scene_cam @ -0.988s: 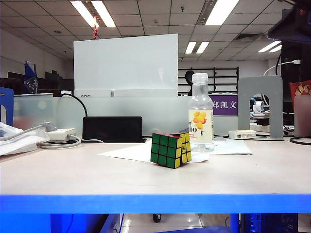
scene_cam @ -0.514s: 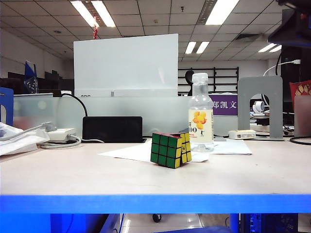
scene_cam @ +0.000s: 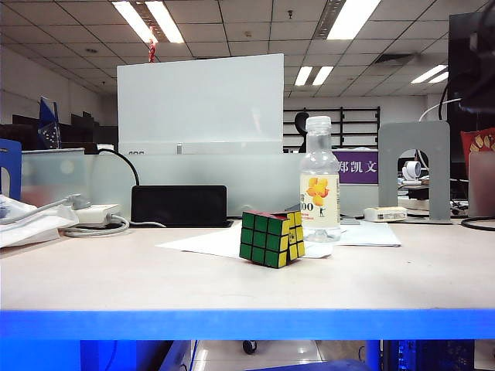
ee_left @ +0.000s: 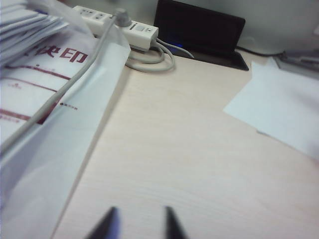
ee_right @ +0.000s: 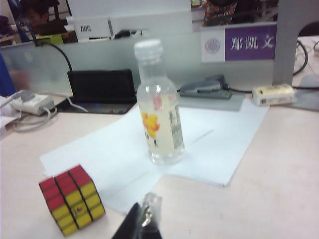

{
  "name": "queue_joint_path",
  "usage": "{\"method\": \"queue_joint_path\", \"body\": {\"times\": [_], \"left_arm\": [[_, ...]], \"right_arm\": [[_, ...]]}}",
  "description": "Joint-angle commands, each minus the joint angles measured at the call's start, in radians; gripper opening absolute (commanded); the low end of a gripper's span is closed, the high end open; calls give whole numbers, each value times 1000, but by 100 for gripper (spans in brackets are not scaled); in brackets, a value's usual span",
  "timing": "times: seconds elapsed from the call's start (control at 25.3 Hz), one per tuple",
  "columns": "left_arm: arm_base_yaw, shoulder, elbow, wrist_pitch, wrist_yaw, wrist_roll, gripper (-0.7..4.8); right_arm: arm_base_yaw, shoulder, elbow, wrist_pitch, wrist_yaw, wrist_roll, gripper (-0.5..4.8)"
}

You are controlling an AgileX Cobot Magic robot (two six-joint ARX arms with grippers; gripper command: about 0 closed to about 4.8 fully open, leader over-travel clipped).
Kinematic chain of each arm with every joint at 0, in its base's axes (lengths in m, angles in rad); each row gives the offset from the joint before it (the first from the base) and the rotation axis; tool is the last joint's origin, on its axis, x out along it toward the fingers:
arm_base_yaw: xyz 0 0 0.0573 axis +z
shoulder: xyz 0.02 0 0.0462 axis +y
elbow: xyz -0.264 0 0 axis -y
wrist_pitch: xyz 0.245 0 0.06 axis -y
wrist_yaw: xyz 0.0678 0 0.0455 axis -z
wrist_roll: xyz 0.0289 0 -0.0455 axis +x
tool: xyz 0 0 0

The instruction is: Rotate the Rubik's Cube so that the bottom side is facing up.

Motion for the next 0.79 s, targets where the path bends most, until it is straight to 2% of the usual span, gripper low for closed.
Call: {"method": "queue_joint_path", "body": {"times": [0.04,0.28,0.4,0.59,0.79], "left_arm": [[0,-2,-5,-5,14,25,-6],[0,-2,-7,-2,58,17,-6],[0,-2,-14,17,100,18,-6],[0,-2,-16,24,92,18,-6],[0,-2,-16,24,98,14,-6]], "right_arm": [[0,-14,-24,17,31,45,-7],[0,-43,-118,114,76,88,-7],[2,-61,-116,89,79,86,-7],[5,-77,-116,100,79,88,-7],[18,-122,-116,31,72,108,-8]]}}
